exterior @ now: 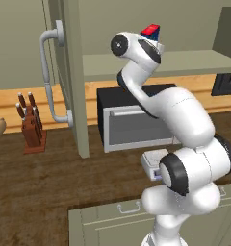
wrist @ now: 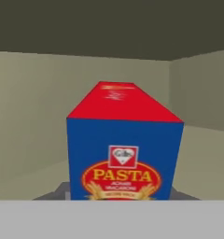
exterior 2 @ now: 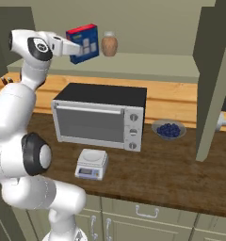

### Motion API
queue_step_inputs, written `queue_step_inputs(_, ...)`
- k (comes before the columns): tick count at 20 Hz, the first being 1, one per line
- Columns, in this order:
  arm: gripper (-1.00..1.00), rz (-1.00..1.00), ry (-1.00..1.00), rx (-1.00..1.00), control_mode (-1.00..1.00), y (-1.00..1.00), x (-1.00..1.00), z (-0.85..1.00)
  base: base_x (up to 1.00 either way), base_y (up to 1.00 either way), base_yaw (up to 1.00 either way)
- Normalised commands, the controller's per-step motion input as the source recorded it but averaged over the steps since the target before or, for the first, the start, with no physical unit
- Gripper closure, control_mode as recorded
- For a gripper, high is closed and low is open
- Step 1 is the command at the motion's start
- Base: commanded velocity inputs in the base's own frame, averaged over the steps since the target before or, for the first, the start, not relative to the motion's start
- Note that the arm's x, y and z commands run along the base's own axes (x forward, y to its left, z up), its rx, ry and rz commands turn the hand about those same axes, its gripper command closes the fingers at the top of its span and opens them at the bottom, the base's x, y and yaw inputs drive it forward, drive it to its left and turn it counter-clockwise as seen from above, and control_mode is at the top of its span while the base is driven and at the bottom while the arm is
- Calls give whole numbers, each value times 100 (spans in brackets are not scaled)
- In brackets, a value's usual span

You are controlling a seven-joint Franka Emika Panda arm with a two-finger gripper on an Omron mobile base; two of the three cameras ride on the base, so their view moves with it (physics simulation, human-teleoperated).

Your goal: Pick the boxed food and place it on the digital scale for weighing, and close the cabinet.

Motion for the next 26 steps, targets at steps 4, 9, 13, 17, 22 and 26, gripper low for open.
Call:
queue_step_inputs(4,100,1,-28,0,-100,20,-100,12,0,0,0)
queue_step_inputs(9,100,-4,-3,0,-100,5,-100,21,0,0,0)
queue_step_inputs(13,100,-6,6,0,-100,0,-100,51,0,0,0)
queue_step_inputs(17,100,1,16,-2,-100,-17,-100,-4,0,0,0)
queue_step_inputs(22,100,0,33,-8,-100,-42,-100,-100,0,0,0)
queue_step_inputs(26,100,21,29,0,-100,-98,-96,-95,0,0,0)
